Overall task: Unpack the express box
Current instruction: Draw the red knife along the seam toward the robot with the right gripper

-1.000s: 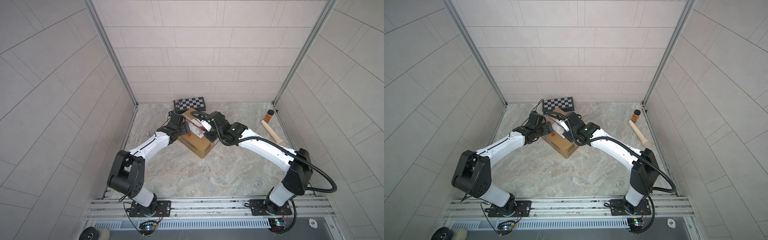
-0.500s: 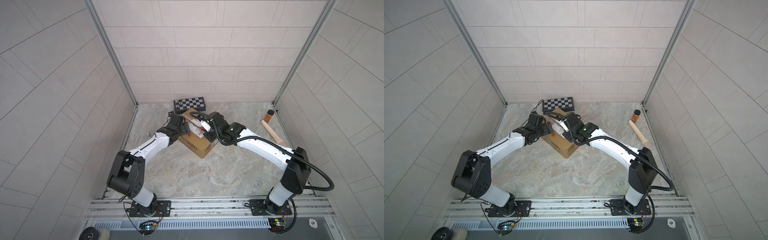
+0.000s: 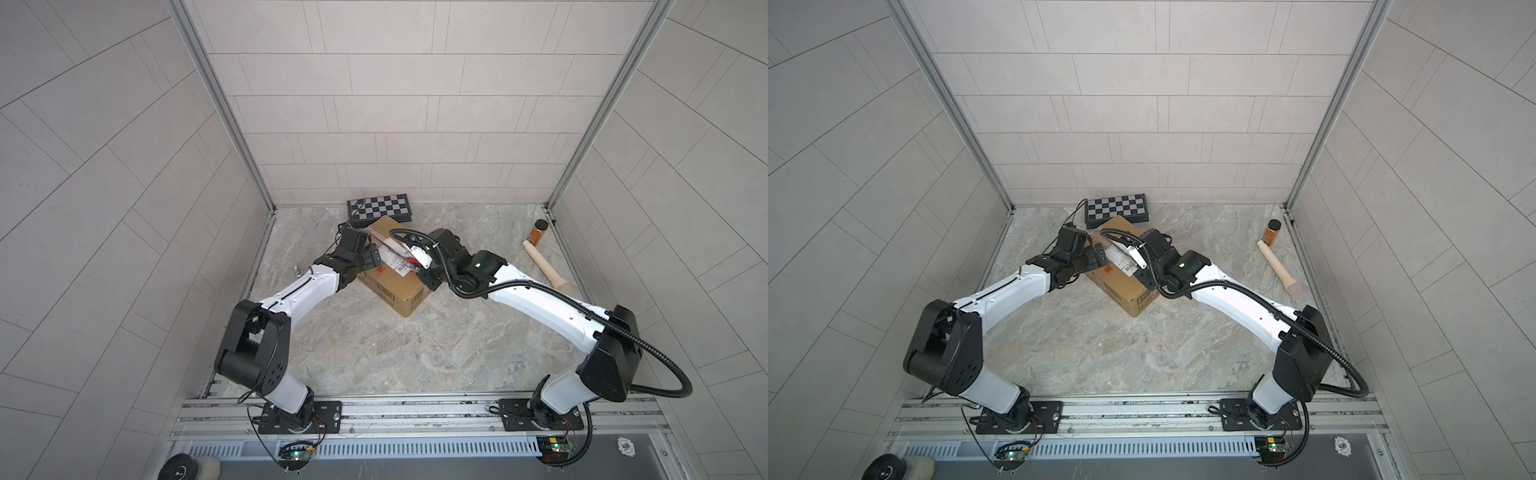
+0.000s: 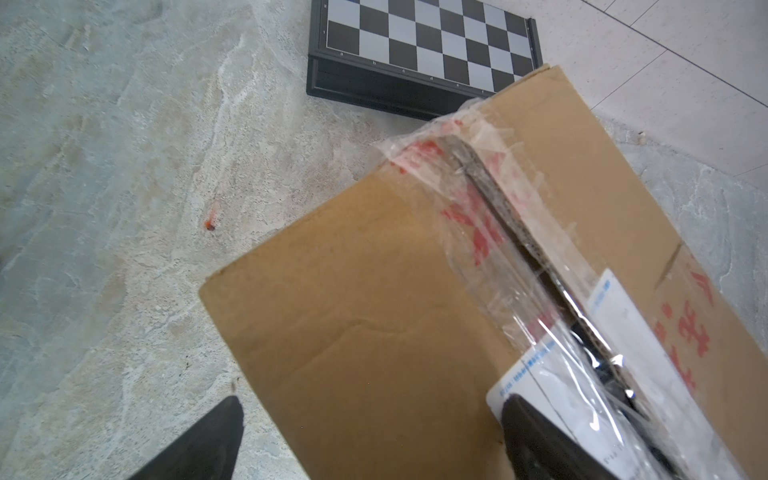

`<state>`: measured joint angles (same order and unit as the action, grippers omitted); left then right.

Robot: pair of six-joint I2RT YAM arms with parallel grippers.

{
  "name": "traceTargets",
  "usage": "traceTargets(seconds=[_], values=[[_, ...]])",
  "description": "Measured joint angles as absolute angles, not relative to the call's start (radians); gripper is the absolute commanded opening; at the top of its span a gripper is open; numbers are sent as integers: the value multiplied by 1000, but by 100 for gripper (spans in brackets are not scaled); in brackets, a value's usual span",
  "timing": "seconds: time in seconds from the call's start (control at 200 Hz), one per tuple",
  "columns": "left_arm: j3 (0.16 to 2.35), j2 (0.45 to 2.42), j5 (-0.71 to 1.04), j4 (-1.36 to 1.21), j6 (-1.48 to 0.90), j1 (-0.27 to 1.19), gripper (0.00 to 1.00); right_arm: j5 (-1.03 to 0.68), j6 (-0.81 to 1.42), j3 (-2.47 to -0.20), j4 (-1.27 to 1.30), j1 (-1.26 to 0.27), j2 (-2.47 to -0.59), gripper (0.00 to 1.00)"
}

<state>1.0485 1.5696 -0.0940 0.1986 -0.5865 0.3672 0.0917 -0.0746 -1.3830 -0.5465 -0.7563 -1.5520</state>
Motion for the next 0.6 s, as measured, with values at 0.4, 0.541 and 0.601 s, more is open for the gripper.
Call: traceTargets(seconds=[0.4,0.541,0.601], values=[[1045,1571,-93,191,-588,367,100,81,-59,-1443,-550,-751,-1628,0],[1045,1573,-93,189,-589,367,100,84,-59,-1446,-552,-750,-1628,0],[1044,1575,-93,187,-591,367,100,87,-60,-1446,-556,-750,-1626,0]])
